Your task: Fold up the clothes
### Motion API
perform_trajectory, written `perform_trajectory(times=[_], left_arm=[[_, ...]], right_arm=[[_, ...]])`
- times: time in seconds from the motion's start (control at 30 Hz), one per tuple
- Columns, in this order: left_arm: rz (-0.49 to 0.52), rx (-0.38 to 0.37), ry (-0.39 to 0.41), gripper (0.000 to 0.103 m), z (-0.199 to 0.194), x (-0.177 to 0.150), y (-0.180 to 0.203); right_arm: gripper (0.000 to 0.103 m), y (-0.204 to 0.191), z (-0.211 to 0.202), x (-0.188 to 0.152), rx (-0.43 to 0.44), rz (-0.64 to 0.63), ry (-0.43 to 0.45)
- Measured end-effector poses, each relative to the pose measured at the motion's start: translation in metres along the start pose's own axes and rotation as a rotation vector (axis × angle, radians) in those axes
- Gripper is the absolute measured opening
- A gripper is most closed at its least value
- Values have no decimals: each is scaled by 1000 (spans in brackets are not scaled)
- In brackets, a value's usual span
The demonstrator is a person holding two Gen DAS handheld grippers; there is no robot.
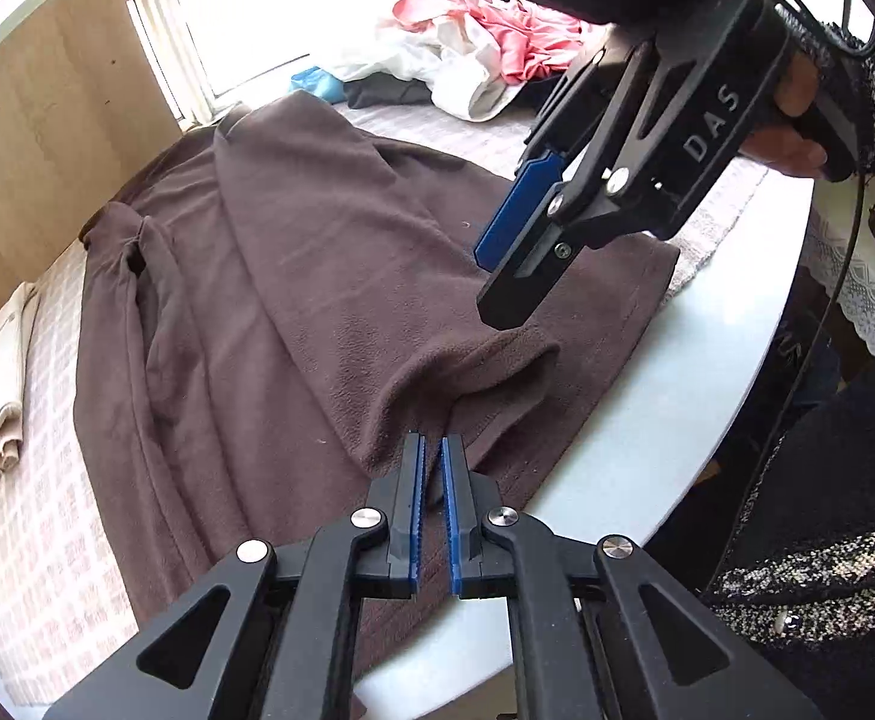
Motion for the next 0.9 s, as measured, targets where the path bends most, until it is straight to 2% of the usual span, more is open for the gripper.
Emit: perform_trajectory(times=[0.07, 0.13, 0.3, 0.4, 0.47, 0.53, 0.6, 0.67, 0.7, 0.73, 0.8, 0.83, 0.9], left_arm=[[17, -9, -19, 7, 12, 0, -3], [25, -20, -34, 2, 20, 0, -7], [-40, -72, -37, 0, 5, 0, -20], [-84, -104, -37, 0, -5, -1, -28], [-111, -114, -40, 0, -16, -6, -33], [-123, -118, -68, 0, -21, -15, -36], [-127, -98, -75, 0, -28, -14, -35], [-128, -72, -57, 6, -34, -5, -32], [-128, -70, -23, 19, -37, 6, -27], [-128, -68, 12, 38, -37, 19, -22], [-113, -71, 75, 56, -29, 48, -6], [-92, -67, 92, 57, -20, 61, 3], [-45, -32, 79, 57, 6, 80, 17]], right_arm=[[39, 1, -2, 1, -27, -12, 12], [39, 1, 0, 3, -43, -14, 24], [39, -2, 14, 10, -84, -28, 42], [39, -2, 25, 7, -109, -45, -12], [39, 1, 26, 0, -95, -38, -58], [39, 8, 9, 0, -63, -21, -39], [39, 30, -18, 10, -112, 2, 52], [39, 61, -46, 23, -196, 37, 133], [39, 80, -55, 30, -252, 59, 160], [39, 97, -57, 37, -279, 74, 168], [39, 132, -62, 52, -334, 105, 183], [39, 148, -63, 59, -356, 120, 189], [39, 172, -54, 71, -348, 128, 181]])
Point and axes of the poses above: each gripper's, at about its wrist camera, not at the fingertips, and z roughly the way its jaws point, y to its right, x to its top, the point moved 2 cm from there along z, roughly the way its jaws point, and after that the axes turned 8 degrees about y, right-handed, at the moved point
